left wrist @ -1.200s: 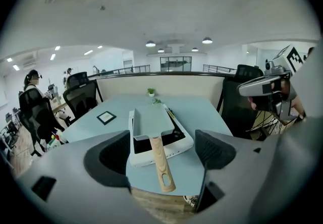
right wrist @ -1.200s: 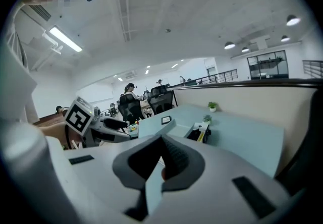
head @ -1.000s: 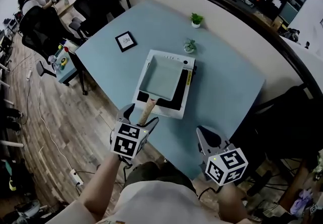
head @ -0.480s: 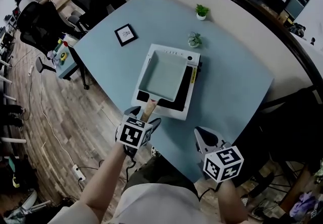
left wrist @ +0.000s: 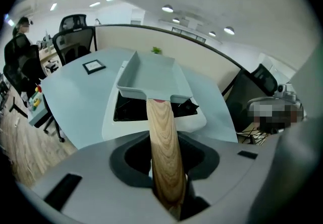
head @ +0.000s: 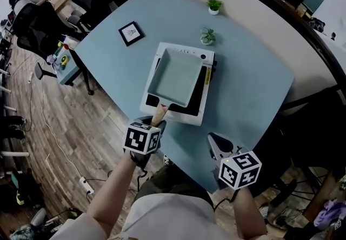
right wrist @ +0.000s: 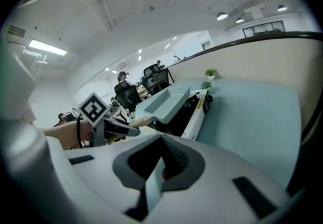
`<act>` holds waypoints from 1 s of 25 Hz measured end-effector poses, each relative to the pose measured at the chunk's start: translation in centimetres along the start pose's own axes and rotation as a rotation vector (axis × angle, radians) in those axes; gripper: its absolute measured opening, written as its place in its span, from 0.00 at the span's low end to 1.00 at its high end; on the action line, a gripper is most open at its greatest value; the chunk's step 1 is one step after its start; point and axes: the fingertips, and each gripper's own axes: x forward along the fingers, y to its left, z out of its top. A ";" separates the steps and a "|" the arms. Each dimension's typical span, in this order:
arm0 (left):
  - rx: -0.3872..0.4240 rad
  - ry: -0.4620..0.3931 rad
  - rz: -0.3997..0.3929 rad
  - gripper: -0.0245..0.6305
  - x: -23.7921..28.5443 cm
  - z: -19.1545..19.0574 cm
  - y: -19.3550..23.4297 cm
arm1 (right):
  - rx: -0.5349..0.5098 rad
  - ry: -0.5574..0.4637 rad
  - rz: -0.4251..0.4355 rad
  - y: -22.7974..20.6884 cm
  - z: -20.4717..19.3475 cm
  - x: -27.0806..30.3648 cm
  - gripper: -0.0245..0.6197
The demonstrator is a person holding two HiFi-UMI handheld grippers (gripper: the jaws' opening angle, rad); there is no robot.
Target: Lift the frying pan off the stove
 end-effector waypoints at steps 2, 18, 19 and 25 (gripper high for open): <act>-0.003 -0.009 -0.013 0.22 -0.1 -0.2 0.0 | -0.001 -0.001 -0.007 0.2 0.0 0.0 0.04; 0.045 -0.141 -0.020 0.22 -9.0 1.2 0.1 | -0.080 -0.110 -0.106 2.9 6.9 -3.6 0.04; 0.051 -0.165 -0.013 0.22 -10.0 1.9 0.3 | -0.091 -0.129 -0.112 3.1 7.9 -4.1 0.04; 0.069 -0.327 0.005 0.22 -16.6 5.2 0.9 | -0.170 -0.231 -0.136 5.9 12.6 -7.2 0.04</act>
